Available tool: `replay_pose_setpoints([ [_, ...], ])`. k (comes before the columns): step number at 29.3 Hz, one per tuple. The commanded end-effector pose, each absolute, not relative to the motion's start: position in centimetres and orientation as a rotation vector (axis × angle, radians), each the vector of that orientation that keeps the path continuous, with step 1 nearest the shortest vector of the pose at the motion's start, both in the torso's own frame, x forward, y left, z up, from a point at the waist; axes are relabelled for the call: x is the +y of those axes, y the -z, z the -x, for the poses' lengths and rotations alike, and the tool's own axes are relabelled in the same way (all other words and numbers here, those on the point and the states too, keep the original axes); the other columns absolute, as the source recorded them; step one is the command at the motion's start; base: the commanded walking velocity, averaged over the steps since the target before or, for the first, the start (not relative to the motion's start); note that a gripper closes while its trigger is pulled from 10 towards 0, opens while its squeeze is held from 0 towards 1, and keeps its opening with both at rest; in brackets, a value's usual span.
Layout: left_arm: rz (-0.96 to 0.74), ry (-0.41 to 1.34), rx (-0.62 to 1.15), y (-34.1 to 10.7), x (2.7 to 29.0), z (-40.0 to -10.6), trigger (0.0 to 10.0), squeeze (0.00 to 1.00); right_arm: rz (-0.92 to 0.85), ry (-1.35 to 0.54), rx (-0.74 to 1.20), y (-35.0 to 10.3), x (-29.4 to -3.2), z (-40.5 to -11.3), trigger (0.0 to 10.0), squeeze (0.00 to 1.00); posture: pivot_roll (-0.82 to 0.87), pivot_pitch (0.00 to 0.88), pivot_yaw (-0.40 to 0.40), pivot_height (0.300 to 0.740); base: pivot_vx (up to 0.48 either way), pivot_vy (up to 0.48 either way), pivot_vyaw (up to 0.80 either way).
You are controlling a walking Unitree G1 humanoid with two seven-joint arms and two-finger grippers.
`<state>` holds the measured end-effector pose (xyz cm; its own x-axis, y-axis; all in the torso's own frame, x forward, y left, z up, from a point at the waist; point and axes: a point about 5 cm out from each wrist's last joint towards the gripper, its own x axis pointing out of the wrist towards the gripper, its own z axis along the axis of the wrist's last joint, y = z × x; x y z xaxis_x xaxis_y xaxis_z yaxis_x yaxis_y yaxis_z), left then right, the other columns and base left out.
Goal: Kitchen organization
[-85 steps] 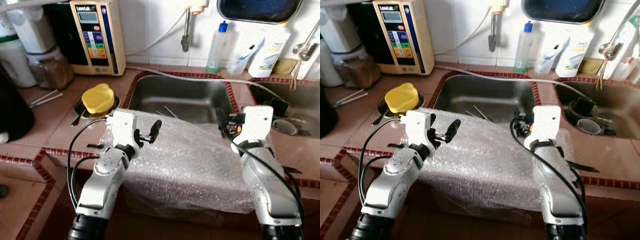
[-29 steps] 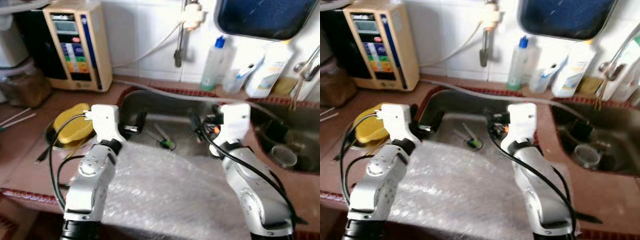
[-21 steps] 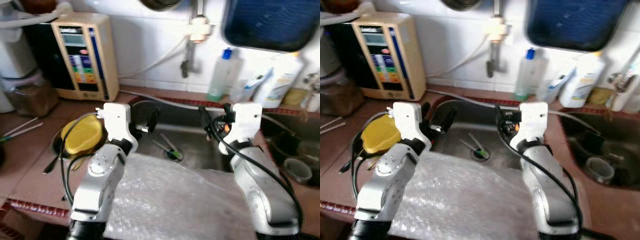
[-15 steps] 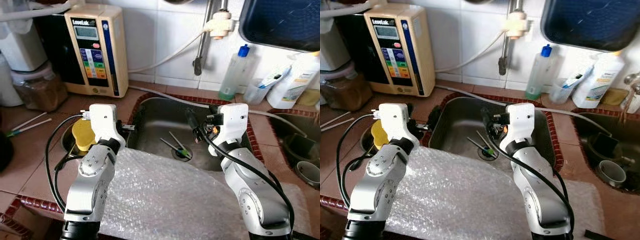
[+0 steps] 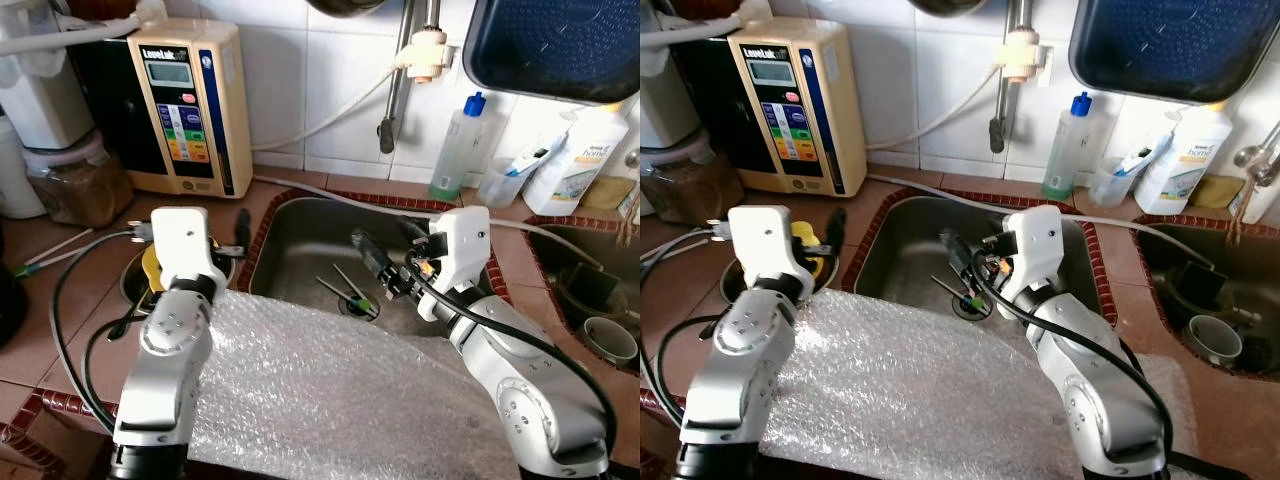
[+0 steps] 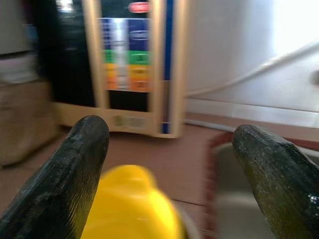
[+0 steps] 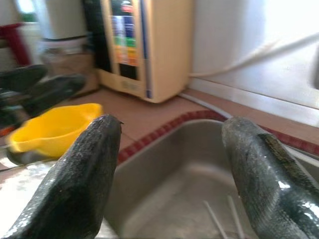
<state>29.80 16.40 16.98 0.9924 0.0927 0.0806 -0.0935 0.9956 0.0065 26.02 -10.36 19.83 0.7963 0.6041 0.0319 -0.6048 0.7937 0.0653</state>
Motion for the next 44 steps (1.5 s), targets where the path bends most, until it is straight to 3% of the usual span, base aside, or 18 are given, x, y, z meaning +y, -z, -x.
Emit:
replay_pose_setpoints([
  [1,-0.033,-0.156,-0.060,-17.0,17.4,-30.2,10.0,0.00,-0.077,-0.729,-0.012,-20.4,-9.7,-25.4,10.0,0.00,0.02,0.000,-0.009,0.740,0.000,0.000,0.00],
  [13,-0.020,-0.308,0.049,-16.2,19.9,-30.5,10.0,0.00,-0.076,-0.860,0.080,-19.1,-9.7,-24.0,10.0,0.00,0.02,0.000,-0.007,0.740,0.000,0.000,0.00],
  [23,0.008,-0.299,0.069,-16.3,19.2,-30.7,10.0,0.00,-0.078,-0.899,0.055,-19.6,-9.3,-23.7,10.0,0.00,0.02,0.000,-0.007,0.740,0.000,0.000,0.69],
  [30,0.016,-0.239,0.123,-16.4,18.3,-30.9,10.0,0.00,-0.052,-0.831,0.071,-19.5,-9.8,-24.5,10.0,0.00,0.02,0.000,-0.007,0.740,0.000,0.000,0.00],
  [44,0.079,-0.124,0.260,-15.4,16.9,-32.2,10.0,0.00,-0.010,-0.971,0.140,-18.9,-9.0,-23.2,10.0,0.00,0.01,0.000,-0.008,0.740,0.000,0.000,0.00],
])
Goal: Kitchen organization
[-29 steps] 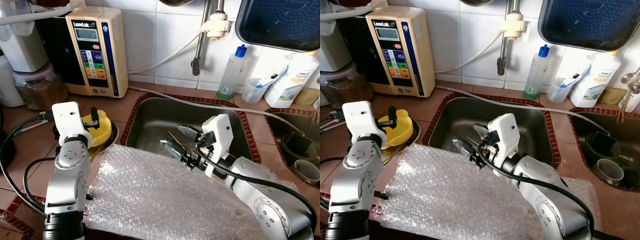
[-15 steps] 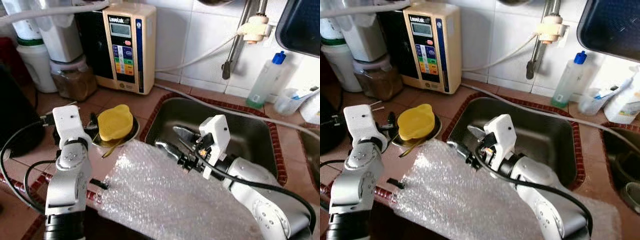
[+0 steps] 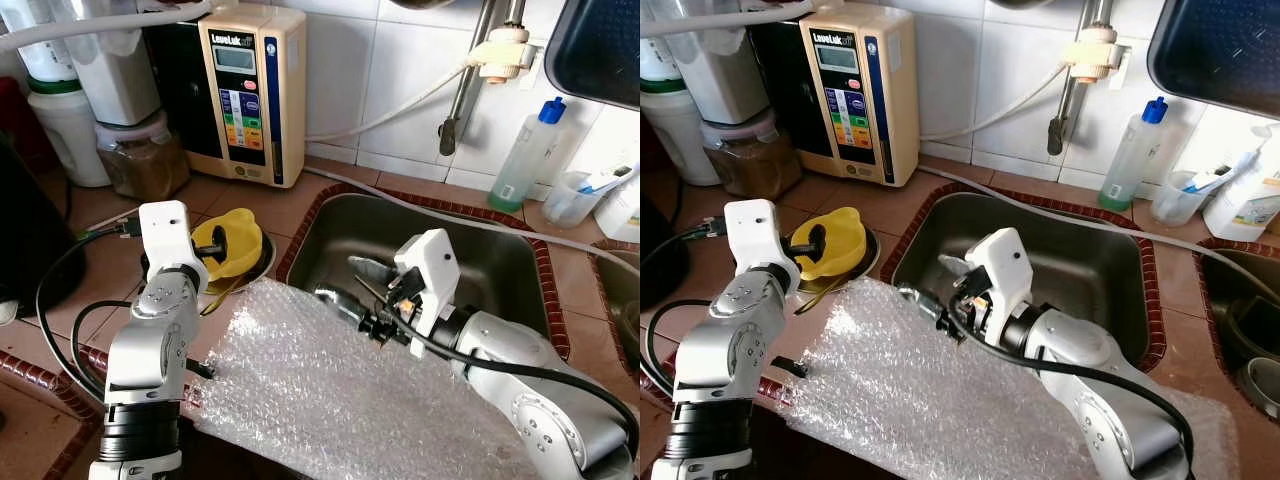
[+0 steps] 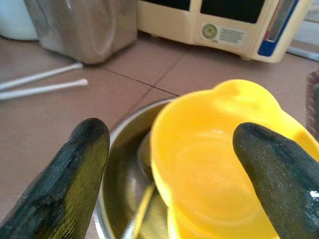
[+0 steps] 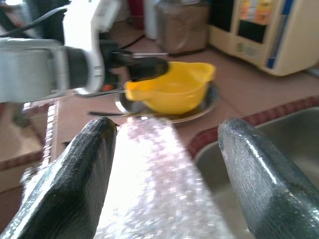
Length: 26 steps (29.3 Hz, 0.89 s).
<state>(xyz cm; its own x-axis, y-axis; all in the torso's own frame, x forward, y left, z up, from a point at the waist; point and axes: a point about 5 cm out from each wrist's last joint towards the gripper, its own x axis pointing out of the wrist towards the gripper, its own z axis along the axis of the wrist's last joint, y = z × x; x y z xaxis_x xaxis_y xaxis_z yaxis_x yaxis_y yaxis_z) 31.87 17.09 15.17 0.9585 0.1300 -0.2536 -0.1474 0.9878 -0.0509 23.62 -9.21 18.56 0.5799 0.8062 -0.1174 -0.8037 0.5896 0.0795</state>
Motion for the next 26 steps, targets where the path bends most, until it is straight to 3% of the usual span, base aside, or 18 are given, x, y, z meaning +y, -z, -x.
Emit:
replay_pose_setpoints([
  [1,0.101,-0.127,0.268,-15.4,16.9,-32.2,10.0,0.00,-0.006,-0.980,0.156,-18.7,-8.9,-23.0,10.0,0.00,0.01,0.000,-0.005,0.740,0.000,0.000,0.00],
  [7,0.124,-0.119,0.308,-14.9,17.0,-32.5,10.0,0.00,0.000,-0.992,0.183,-18.2,-8.8,-22.6,10.0,0.00,0.00,0.000,-0.005,0.740,0.000,0.000,0.00],
  [8,0.130,-0.122,0.323,-14.7,17.0,-32.5,9.4,0.00,-0.001,-0.991,0.183,-18.2,-8.8,-22.6,10.0,0.00,0.00,0.000,-0.005,0.740,0.000,0.000,0.00],
  [10,0.156,-0.129,0.355,-14.2,17.1,-32.4,6.0,0.00,0.002,-0.991,0.183,-18.1,-8.8,-22.6,10.0,0.00,0.00,0.000,-0.005,0.740,0.000,0.000,0.00],
  [11,0.156,-0.129,0.355,-14.2,17.1,-32.4,6.0,0.00,0.002,-0.991,0.183,-18.1,-8.8,-22.6,10.0,0.00,0.00,0.000,-0.005,0.740,0.000,0.000,0.00],
  [12,0.162,-0.134,0.359,-14.2,17.1,-32.4,1.8,0.00,0.003,-0.992,0.183,-18.1,-8.8,-22.6,10.0,0.00,0.00,0.000,-0.006,0.740,0.000,0.000,0.00],
  [13,0.168,-0.132,0.363,-14.1,17.1,-32.4,0.0,0.00,0.005,-0.993,0.184,-18.1,-8.8,-22.6,10.0,0.00,0.00,0.000,-0.006,0.740,0.000,0.000,0.00],
  [26,0.239,-0.129,0.402,-13.6,16.9,-32.2,0.0,0.00,0.010,-0.996,0.189,-17.9,-8.8,-22.6,10.0,0.00,0.00,0.000,-0.009,0.740,0.000,0.000,0.00],
])
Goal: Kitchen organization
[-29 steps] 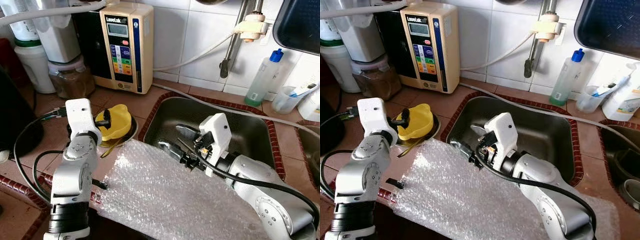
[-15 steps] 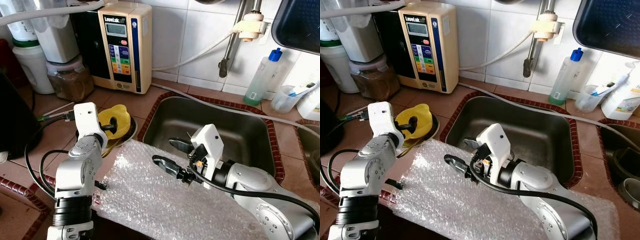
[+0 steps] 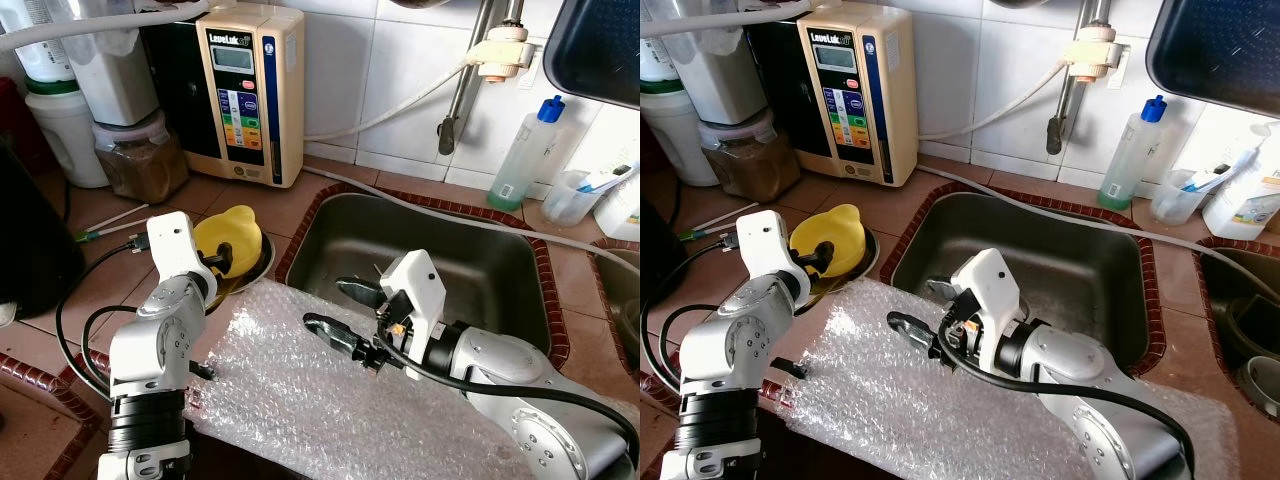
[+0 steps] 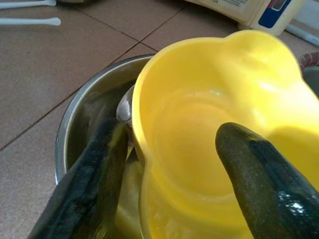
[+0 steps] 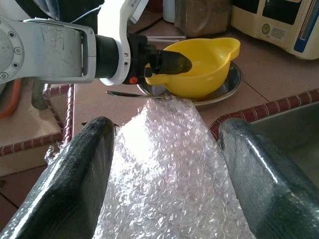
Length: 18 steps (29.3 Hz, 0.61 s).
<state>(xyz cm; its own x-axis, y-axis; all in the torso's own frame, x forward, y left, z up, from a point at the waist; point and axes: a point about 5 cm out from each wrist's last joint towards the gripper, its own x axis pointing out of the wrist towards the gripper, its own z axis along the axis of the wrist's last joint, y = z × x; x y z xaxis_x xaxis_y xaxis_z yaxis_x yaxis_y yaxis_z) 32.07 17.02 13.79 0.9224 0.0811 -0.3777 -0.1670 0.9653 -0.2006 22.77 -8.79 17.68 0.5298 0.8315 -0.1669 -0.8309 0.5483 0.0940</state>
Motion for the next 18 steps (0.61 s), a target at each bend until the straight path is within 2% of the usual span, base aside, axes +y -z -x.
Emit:
replay_pose_setpoints([
  [1,0.239,-0.131,0.402,-13.56,16.95,-32.18,0.0,0.00,0.010,-0.996,0.189,-17.87,-8.82,-22.64,10.0,0.00,0.00,0.000,-0.009,0.740,0.000,0.000,0.00],
  [18,0.224,-0.195,0.355,-13.81,17.78,-31.98,0.0,0.00,0.006,-0.991,0.180,-17.86,-8.85,-22.82,10.0,0.00,0.01,0.000,-0.016,0.740,0.000,0.000,0.00],
])
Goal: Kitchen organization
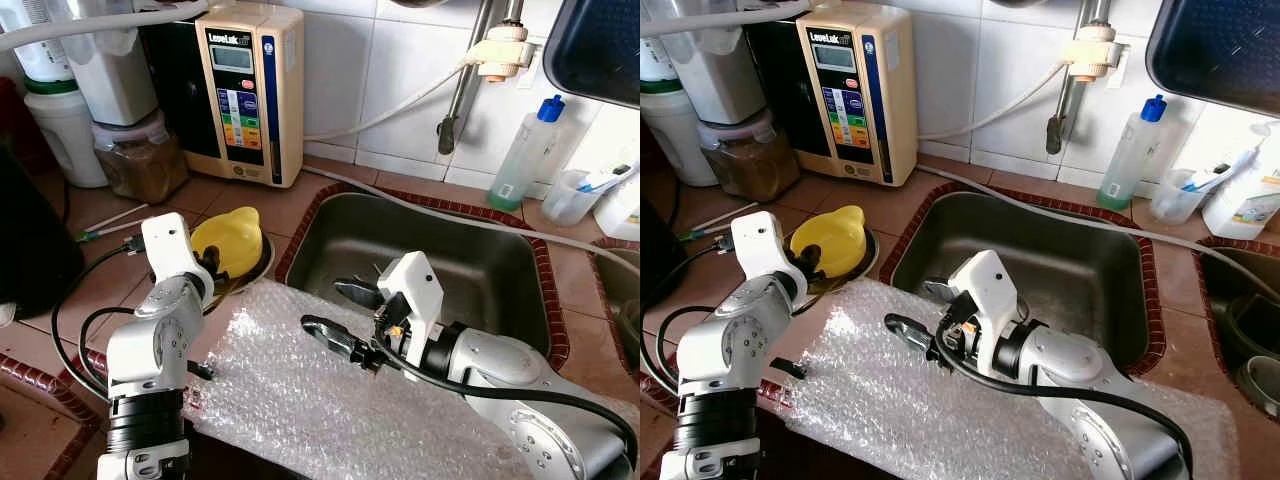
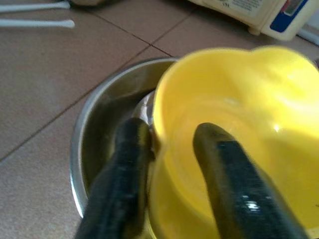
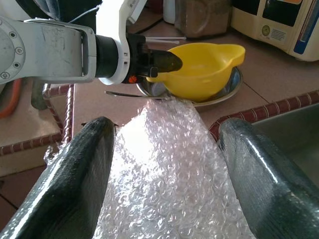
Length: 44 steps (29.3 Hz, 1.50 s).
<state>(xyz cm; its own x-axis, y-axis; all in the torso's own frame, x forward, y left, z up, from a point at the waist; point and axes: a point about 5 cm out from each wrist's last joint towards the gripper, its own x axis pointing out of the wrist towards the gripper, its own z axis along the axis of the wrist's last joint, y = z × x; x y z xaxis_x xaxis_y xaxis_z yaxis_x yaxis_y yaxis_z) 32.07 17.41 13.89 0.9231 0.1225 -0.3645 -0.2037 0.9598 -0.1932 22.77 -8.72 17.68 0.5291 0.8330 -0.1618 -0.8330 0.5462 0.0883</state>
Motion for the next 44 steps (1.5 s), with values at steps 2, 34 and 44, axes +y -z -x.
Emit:
replay_pose_setpoints([
  [2,0.229,-0.204,0.343,-13.9,17.9,-31.9,0.0,0.00,0.005,-0.992,0.180,-17.9,-8.9,-22.9,10.0,0.00,0.01,0.000,-0.018,0.740,0.000,0.000,0.00],
  [34,0.094,-0.118,-0.119,-18.3,16.4,-32.1,0.0,0.00,-0.077,-0.702,-0.015,-20.6,-10.4,-27.0,10.0,0.00,0.00,0.000,-0.034,0.740,0.000,0.000,0.00],
  [44,0.015,0.176,-0.276,-19.6,10.7,-32.3,0.0,0.00,-0.298,-0.546,-0.105,-23.1,-10.6,-30.3,10.0,0.00,0.01,0.000,-0.036,0.740,0.000,0.000,0.00],
])
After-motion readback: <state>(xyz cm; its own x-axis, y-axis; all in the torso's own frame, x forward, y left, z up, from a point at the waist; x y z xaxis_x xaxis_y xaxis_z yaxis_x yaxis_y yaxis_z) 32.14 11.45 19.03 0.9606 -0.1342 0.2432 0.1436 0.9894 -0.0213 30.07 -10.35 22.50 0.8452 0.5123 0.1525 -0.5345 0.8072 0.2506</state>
